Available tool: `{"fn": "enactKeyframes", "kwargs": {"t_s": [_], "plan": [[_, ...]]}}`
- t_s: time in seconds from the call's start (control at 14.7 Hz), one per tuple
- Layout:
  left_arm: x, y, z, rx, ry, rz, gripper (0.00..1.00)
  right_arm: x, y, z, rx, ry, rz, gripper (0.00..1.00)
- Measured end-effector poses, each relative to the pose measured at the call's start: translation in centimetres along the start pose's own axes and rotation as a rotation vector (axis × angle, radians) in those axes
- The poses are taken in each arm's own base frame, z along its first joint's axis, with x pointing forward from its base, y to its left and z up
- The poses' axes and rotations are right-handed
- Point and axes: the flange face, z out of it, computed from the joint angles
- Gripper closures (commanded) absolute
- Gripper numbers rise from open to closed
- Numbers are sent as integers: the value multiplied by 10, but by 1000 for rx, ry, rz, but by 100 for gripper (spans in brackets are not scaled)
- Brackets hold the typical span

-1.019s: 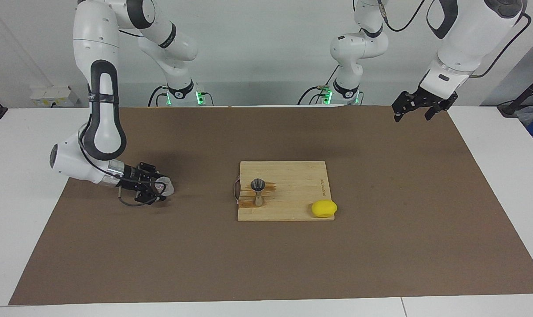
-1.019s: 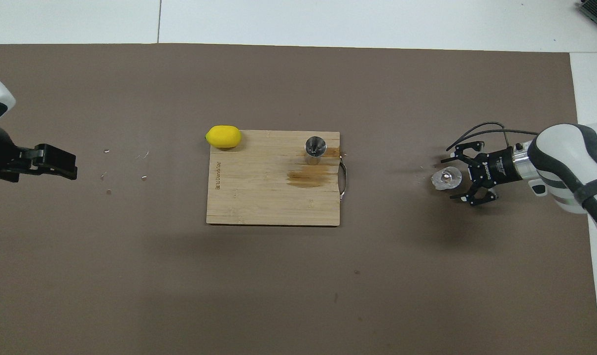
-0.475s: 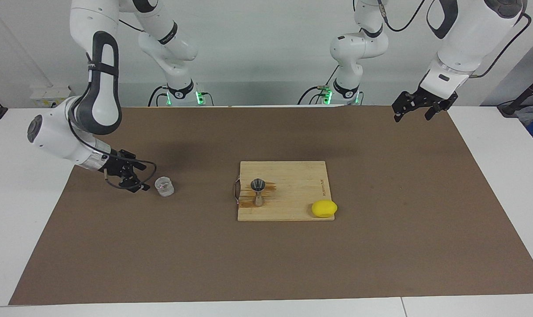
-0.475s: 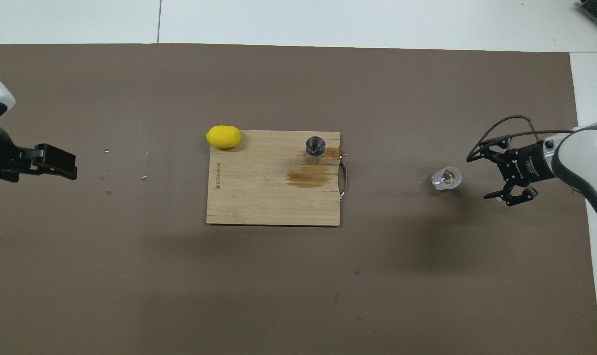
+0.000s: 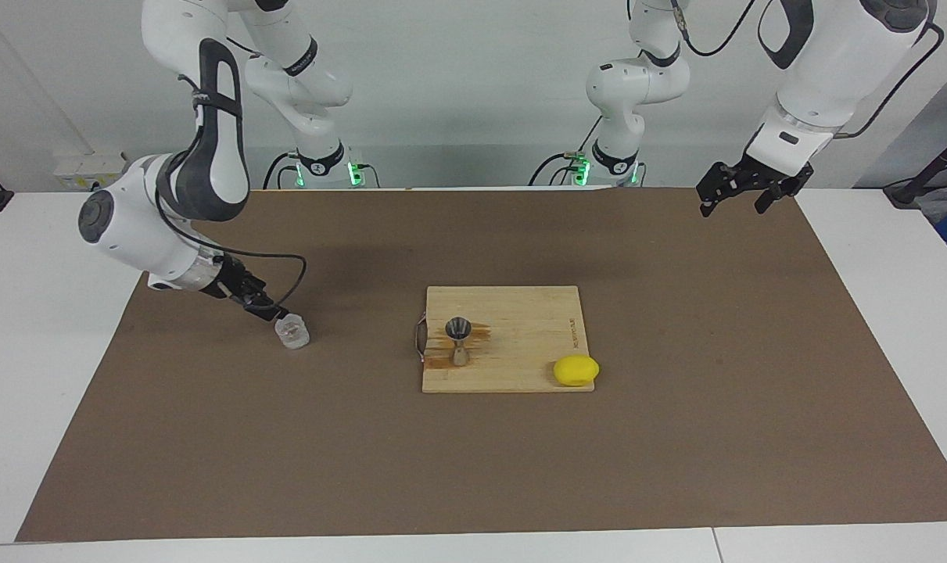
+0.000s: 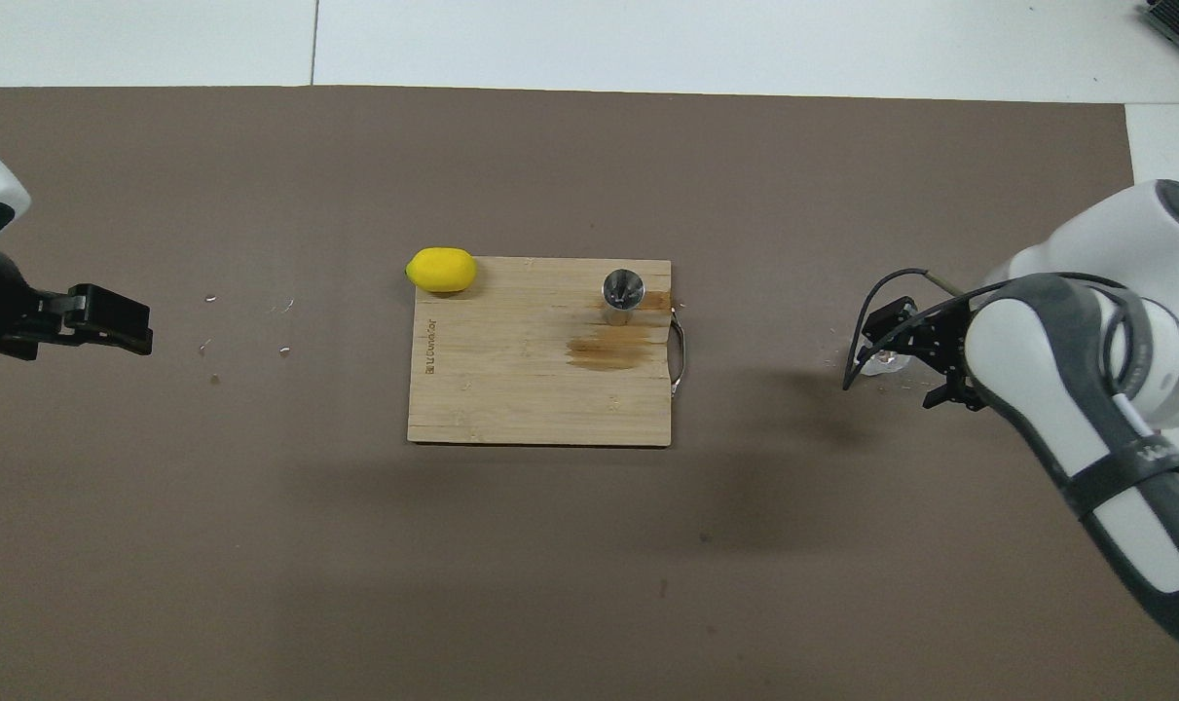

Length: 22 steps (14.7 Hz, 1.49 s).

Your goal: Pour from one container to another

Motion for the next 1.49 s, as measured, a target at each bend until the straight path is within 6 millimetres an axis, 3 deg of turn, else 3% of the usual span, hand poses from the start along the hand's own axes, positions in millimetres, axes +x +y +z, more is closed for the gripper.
{"fn": "enactKeyframes", "kwargs": {"t_s": [0.2, 0.34, 0.88, 1.15, 1.49], "plan": [[0, 0, 0, 0, 0, 0, 0, -36, -35, -9, -76, 60, -130, 0], [0, 0, 0, 0, 0, 0, 0, -55, -45, -33, -63, 104, -226, 0], [0, 0, 0, 0, 0, 0, 0, -89, -29, -162, 34, 309, -347, 0], [0, 0, 0, 0, 0, 0, 0, -92, -22, -199, -21, 384, -367, 0], [0, 0, 0, 0, 0, 0, 0, -95, -16, -219, -44, 398, -359, 0]]}}
